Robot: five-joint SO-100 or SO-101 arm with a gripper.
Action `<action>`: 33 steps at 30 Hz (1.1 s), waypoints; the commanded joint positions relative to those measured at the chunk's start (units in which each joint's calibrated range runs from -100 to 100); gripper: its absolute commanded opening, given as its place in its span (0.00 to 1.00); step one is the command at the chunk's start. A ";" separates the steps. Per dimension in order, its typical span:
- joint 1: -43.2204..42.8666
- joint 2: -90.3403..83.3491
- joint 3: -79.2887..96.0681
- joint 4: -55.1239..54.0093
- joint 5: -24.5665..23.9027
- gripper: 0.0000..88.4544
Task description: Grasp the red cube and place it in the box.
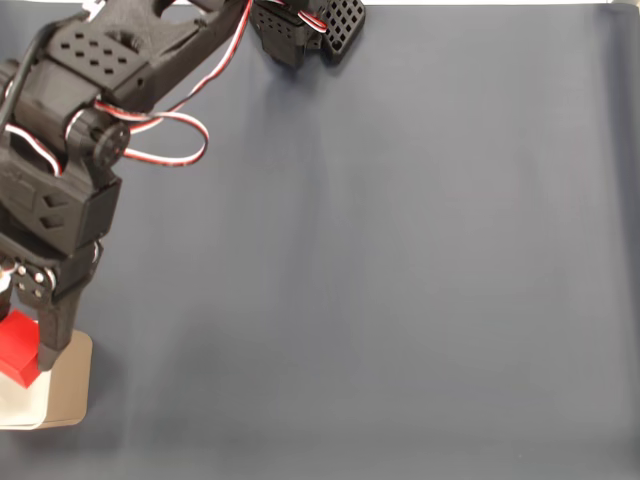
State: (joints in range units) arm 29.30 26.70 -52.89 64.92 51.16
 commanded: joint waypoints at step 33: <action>4.29 18.01 -23.11 -1.56 -0.83 0.04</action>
State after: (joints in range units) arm 32.79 45.64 -72.42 64.76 50.13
